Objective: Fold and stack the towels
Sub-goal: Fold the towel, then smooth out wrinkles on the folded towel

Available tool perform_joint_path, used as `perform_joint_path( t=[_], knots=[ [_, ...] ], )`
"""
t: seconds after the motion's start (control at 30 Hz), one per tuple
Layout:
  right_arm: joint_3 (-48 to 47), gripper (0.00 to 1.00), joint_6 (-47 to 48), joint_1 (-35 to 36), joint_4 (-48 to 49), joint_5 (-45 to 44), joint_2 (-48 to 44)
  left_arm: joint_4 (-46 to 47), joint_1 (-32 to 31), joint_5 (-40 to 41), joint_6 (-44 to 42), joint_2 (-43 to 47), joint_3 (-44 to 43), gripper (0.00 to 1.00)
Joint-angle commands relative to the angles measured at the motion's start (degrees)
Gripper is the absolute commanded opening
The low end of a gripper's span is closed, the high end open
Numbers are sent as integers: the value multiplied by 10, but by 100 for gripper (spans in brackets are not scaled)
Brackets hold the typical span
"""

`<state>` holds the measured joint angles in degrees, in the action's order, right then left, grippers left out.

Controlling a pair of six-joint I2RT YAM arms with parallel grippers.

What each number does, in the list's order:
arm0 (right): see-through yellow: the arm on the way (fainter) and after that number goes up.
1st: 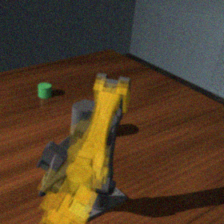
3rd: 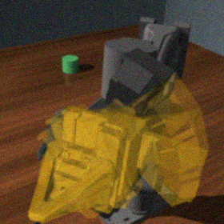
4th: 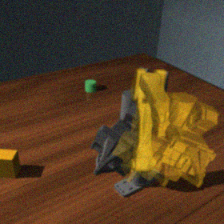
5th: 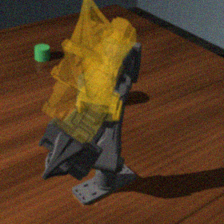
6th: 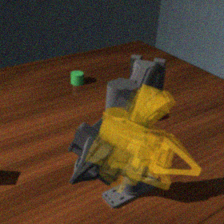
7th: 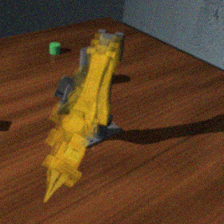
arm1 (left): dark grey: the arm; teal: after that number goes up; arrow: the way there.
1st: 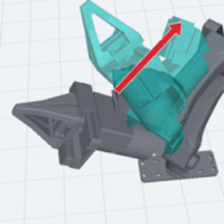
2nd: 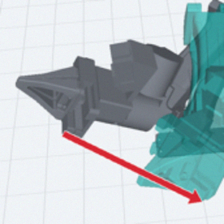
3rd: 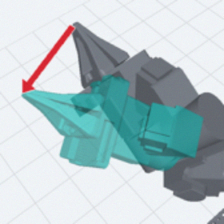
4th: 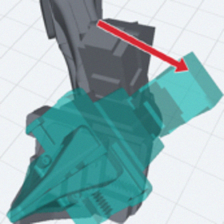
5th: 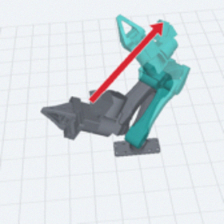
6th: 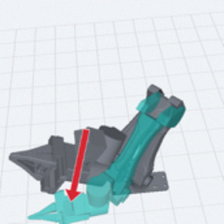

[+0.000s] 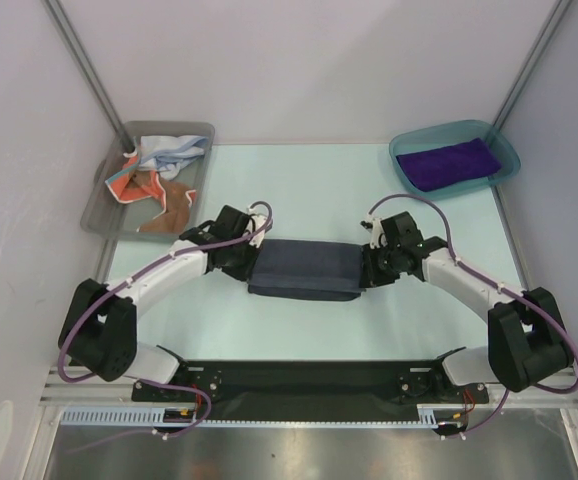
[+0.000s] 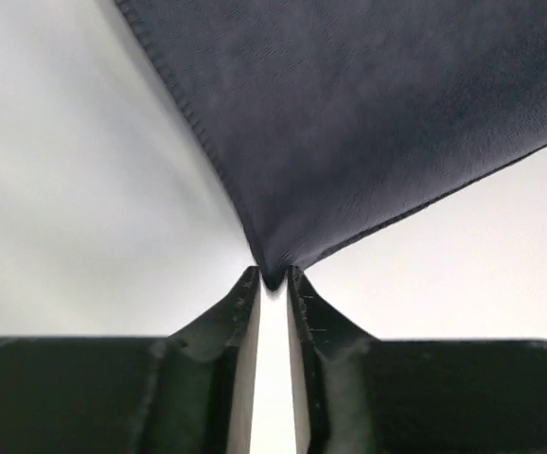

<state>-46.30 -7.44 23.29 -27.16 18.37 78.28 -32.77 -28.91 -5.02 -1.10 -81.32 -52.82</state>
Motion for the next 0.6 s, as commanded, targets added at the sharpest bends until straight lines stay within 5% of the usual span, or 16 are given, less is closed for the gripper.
perform_joint_path(
  t=[0.0,0.07,0.23,0.4,0.57],
  knots=[
    [-4,19,-15,5,-28,-5,-22,-33,-9,48,30,6,-18,27],
    [-14,29,-14,5,-50,17,-31,-39,-10,75,42,20,-20,41],
    [-66,32,-36,5,-93,9,-59,-85,-10,124,72,37,-63,42],
    [-56,31,-114,5,-29,-16,-53,23,-11,-53,146,62,-51,45],
    [4,30,-161,6,88,-4,-21,62,-10,-48,194,13,-16,45]
  ],
)
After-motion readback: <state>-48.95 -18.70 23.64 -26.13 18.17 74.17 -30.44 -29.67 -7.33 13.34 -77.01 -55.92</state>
